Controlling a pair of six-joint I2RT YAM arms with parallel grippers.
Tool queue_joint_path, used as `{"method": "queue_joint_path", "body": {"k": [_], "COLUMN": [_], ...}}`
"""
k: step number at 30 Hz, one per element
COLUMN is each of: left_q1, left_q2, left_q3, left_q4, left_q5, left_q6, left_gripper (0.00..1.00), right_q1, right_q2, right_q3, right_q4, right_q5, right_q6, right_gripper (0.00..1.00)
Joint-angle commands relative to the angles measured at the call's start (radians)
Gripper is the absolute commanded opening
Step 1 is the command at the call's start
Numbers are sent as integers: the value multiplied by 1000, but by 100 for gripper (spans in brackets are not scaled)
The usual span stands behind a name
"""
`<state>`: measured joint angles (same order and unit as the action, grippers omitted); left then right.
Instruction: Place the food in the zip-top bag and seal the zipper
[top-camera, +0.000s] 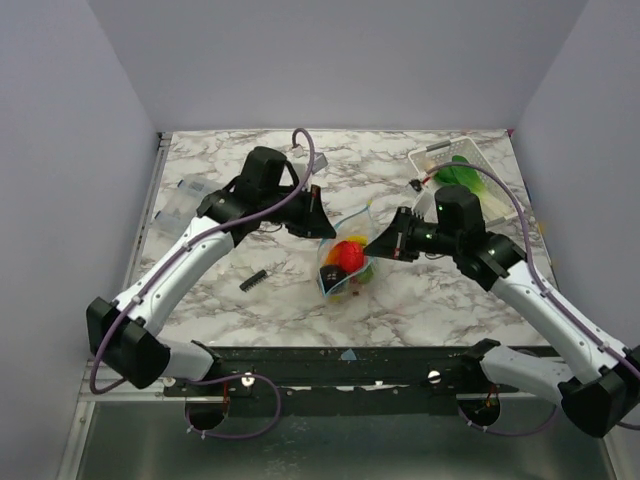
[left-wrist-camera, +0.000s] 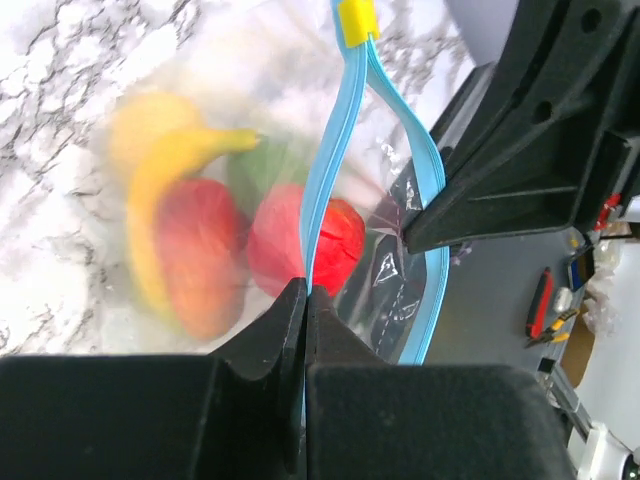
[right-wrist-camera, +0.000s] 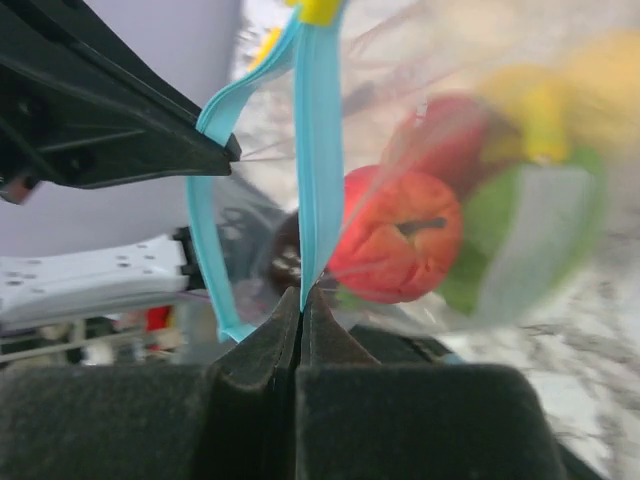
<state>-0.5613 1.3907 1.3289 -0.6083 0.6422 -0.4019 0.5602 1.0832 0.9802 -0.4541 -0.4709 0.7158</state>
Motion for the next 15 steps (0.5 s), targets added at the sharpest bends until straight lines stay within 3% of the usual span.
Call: {"method": "queue_joint_path", "body": {"k": [1, 4, 7, 15], "left_q1": [-18, -19, -14, -29], "left_q2": [-142, -115, 40, -82], "left_q3": [-54, -164, -49, 34], "left_q4": [84, 225, 46, 63], "left_q5": [27, 71, 73, 87], "left_q6": [-129, -204, -132, -160], "left_gripper": [0, 0, 0, 0], "right_q1": [12, 12, 14, 29], "right_q2": [-88, -106, -64, -51], "right_q3": [-41, -182, -223, 8], "right_q4": [93, 276, 335, 165], "right_q5": [-39, -52, -50, -23], "right_q6": [264, 365, 395, 304], "right_gripper": [0, 0, 0, 0]}}
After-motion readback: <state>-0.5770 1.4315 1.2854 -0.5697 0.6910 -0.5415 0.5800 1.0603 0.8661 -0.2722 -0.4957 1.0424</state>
